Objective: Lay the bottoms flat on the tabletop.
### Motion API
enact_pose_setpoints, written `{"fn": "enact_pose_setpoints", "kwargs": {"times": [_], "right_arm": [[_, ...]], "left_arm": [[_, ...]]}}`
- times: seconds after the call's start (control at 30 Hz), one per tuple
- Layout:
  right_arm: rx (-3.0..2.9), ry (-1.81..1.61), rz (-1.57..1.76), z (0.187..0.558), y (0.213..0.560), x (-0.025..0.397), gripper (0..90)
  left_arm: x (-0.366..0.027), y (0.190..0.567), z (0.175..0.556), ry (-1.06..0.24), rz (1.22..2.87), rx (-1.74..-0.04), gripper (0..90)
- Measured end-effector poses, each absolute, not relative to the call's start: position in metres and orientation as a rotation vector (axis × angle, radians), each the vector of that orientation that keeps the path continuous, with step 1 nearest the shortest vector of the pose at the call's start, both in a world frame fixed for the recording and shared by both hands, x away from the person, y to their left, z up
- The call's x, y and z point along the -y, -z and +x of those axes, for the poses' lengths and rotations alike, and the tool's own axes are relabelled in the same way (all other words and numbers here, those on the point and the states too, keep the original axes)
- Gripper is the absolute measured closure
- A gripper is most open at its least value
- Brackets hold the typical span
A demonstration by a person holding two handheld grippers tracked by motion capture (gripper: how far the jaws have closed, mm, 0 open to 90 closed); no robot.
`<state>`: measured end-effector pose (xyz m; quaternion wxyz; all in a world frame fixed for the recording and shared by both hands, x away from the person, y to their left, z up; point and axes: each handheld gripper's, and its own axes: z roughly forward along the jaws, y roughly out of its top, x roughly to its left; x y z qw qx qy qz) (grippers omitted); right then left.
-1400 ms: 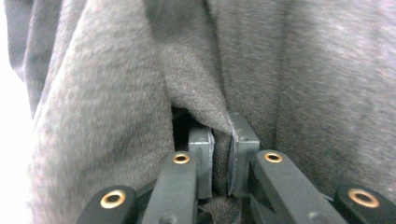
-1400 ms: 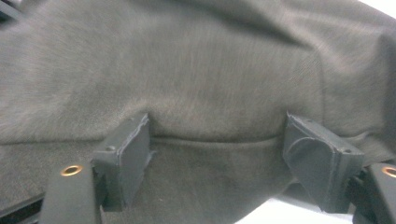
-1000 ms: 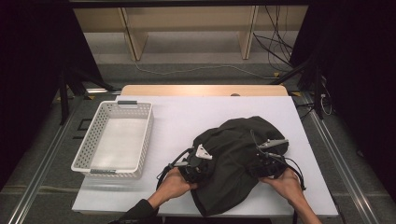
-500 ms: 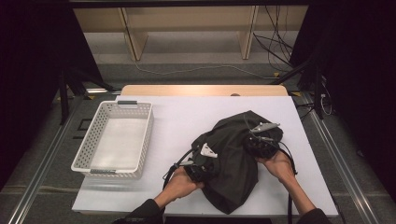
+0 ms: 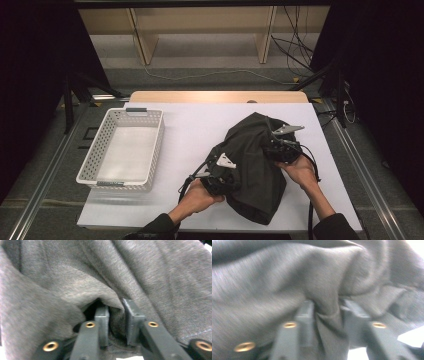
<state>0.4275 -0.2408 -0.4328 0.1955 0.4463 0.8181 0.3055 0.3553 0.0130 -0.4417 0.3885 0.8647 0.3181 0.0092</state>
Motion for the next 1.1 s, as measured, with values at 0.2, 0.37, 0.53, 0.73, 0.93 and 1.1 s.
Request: {"fn": "enact_pose_setpoints", "kwargs": {"times": [0.2,0.37,0.53,0.73,0.93,1.1], "right_arm": [[-2.239,-0.912,1.280,0.415,0.413,0.249,40.0],[-2.241,-1.014,1.274,0.395,0.397,0.249,36.8],[-2.300,-1.060,1.229,0.382,0.390,0.235,31.4],[-2.375,-1.088,1.170,0.373,0.388,0.211,28.8],[-2.441,-1.025,1.079,0.370,0.402,0.192,70.6],[-2.426,-1.008,1.044,0.365,0.398,0.206,89.3]], "left_arm": [[-0.044,0.420,0.357,-0.042,2.123,-0.813,57.9],[-0.060,0.405,0.361,-0.124,2.087,-0.855,48.7],[-0.073,0.400,0.369,-0.242,2.080,-0.916,40.8],[-0.085,0.406,0.384,-0.284,2.070,-1.038,29.7],[-0.092,0.411,0.392,-0.290,2.063,-1.100,23.4],[-0.096,0.409,0.394,-0.299,2.045,-1.119,22.2]]}}
